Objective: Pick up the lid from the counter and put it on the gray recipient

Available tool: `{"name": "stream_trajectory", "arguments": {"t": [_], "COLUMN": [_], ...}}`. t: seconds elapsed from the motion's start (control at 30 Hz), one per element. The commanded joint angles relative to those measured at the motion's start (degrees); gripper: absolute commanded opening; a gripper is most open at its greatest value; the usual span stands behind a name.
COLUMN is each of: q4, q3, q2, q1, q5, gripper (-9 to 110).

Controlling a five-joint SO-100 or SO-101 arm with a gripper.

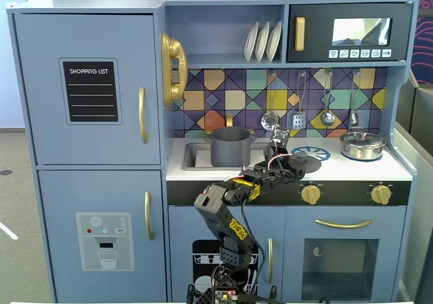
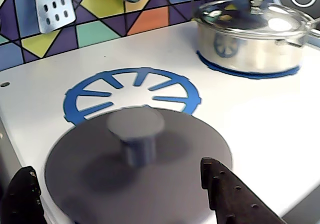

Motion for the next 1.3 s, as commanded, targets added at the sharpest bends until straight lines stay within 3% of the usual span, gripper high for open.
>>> {"name": "stream_trajectory", "arguments": {"t": [0.0,0.53,0.6,0.7,1.27], "q4": [-2.9,-4.57,-4.83,-6.06,-4.92], "q3": [-7.82,-22.68,-23.38,-23.73,-26.19], "q2": [-4.75,-22.5,-23.47,-24.43,-15.56], "q1": [-0.79,-1.67,-1.85,-2.29,-4.13], "q5": [-0.79,-0.79,-0.88,-2.02,-2.2], "gripper": [34,27,21,0,0]}}
